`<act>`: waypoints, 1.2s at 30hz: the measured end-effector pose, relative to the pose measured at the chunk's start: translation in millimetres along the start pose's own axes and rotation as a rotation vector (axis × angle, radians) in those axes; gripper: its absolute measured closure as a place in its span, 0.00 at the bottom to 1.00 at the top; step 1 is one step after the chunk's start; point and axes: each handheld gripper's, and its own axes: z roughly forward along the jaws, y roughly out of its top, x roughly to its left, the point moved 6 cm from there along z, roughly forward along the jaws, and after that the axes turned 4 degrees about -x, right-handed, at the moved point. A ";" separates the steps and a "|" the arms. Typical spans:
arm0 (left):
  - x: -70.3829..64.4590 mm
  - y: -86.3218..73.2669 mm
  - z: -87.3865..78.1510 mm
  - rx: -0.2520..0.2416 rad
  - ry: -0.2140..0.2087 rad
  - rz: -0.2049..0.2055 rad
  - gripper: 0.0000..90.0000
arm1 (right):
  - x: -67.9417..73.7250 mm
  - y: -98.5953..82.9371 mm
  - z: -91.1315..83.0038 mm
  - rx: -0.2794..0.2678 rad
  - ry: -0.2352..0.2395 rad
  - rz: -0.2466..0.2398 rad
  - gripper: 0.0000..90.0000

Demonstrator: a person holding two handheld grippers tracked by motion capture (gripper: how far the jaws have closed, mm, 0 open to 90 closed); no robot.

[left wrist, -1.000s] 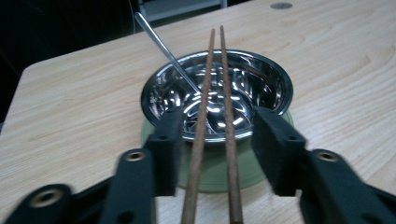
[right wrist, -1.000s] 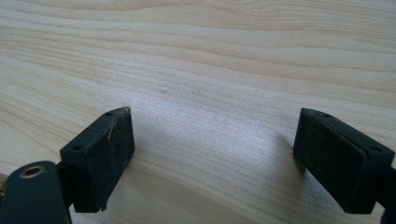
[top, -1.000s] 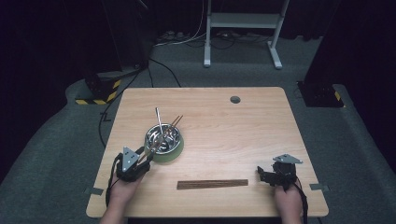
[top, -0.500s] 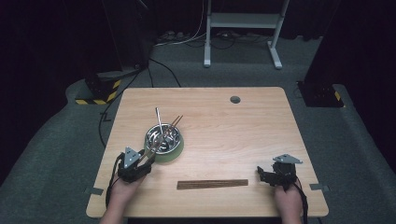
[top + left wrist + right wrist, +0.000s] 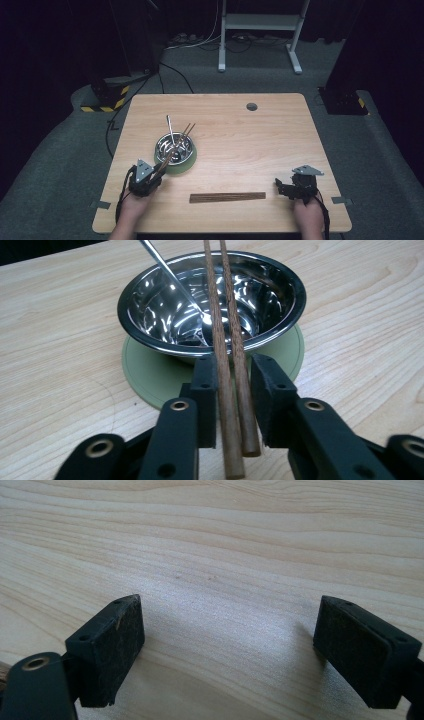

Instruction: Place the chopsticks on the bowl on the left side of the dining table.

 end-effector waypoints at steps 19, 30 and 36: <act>-11.5 1.2 -1.1 -0.004 -0.097 0.018 0.81 | 0.5 -0.3 -0.3 0.002 0.001 0.004 0.14; -9.2 -2.4 0.2 0.020 -0.050 0.079 0.62 | 0.7 -0.3 -0.3 0.003 0.003 0.003 0.14; 3.5 -4.3 -2.0 0.016 -0.008 0.043 0.62 | 0.8 -0.3 -0.3 0.002 0.004 0.002 0.14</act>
